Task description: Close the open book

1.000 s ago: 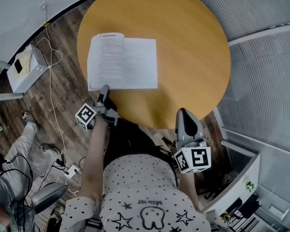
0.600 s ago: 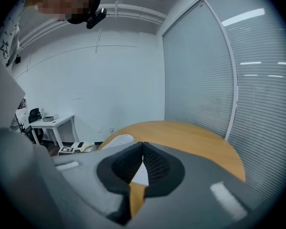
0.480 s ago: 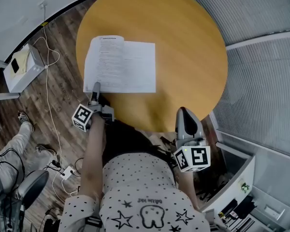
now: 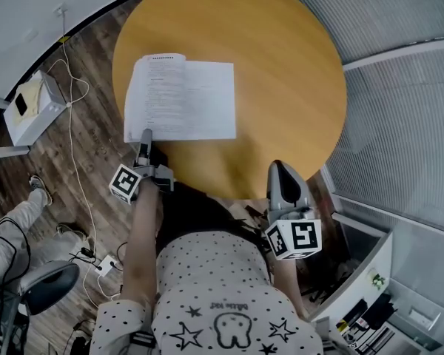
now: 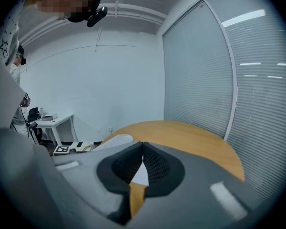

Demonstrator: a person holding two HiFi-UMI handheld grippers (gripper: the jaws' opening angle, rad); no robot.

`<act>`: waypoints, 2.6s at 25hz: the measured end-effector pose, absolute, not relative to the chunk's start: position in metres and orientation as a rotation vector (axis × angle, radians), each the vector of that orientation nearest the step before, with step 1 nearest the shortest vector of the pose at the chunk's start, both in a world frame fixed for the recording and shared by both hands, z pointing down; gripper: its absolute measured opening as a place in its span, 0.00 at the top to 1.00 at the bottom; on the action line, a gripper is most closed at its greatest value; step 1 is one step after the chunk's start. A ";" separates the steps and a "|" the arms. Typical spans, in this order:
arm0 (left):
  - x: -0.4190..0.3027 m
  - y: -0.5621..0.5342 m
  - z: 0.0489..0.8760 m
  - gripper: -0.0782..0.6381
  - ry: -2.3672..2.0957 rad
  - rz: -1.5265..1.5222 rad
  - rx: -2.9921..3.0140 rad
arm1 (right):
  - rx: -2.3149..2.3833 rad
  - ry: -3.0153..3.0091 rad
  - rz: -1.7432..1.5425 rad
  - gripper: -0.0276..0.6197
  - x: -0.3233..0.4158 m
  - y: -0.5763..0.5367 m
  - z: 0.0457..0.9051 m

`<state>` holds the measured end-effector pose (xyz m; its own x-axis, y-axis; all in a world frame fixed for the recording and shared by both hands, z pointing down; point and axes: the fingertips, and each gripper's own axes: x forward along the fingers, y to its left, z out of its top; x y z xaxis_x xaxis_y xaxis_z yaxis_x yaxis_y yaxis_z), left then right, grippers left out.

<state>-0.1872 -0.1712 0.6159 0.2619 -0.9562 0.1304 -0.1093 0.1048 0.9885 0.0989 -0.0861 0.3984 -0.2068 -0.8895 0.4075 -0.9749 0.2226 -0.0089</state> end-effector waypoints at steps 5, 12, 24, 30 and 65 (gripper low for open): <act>-0.177 -0.172 0.592 0.84 -1.166 -0.832 1.437 | 1.761 -2.176 0.381 0.95 0.102 -0.079 0.397; -0.162 -0.175 0.577 0.84 -1.221 -0.697 1.589 | 1.806 -2.160 0.372 0.95 0.113 -0.072 0.391; -0.142 -0.183 0.557 0.85 -1.239 -0.545 1.779 | 1.857 -2.124 0.368 0.95 0.122 -0.055 0.388; -0.132 -0.185 0.553 0.85 -1.237 -0.466 1.843 | 1.879 -2.109 0.370 0.95 0.124 -0.051 0.386; -0.076 -0.186 0.535 0.85 -1.295 -0.006 2.106 | 2.062 -2.125 0.348 0.95 0.170 -0.043 0.364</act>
